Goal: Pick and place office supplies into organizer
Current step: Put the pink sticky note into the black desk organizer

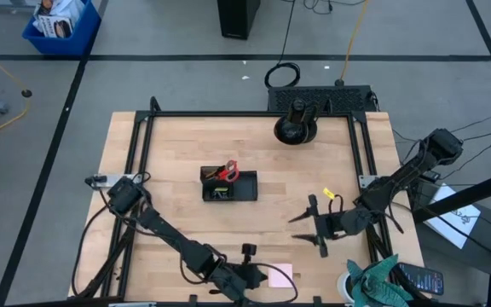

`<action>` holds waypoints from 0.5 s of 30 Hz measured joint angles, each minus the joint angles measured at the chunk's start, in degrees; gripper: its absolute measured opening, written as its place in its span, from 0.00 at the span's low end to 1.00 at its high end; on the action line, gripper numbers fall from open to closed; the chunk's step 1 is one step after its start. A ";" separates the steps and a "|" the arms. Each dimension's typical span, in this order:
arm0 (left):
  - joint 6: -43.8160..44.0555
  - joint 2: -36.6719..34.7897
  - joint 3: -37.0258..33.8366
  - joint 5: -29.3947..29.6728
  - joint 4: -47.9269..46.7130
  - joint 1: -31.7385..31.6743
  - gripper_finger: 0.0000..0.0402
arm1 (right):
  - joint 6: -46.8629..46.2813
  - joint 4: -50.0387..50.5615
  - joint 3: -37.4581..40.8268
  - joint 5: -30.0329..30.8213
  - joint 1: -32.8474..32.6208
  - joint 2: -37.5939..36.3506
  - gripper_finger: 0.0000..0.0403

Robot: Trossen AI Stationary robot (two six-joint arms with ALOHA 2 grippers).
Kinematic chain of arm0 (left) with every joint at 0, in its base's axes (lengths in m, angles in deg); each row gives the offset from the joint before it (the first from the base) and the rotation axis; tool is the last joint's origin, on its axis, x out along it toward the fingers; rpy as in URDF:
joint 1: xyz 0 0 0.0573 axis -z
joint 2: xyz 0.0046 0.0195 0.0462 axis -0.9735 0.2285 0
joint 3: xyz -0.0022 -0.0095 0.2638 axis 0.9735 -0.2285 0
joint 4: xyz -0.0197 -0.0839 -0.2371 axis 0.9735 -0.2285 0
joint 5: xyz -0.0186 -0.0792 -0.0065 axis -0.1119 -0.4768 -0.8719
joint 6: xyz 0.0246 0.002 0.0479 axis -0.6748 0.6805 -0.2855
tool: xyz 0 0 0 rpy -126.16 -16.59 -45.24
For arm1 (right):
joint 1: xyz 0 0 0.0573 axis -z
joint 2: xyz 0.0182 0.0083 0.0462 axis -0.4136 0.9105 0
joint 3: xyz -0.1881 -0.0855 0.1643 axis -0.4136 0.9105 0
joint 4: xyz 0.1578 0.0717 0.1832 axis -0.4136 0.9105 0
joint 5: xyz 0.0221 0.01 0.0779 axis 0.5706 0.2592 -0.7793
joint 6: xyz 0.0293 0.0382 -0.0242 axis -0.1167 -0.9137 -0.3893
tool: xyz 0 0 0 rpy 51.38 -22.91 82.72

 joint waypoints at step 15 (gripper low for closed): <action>-2.31 10.02 6.22 -7.39 3.58 -4.91 0.01 | -3.20 5.96 0.15 4.82 2.43 -0.16 0.43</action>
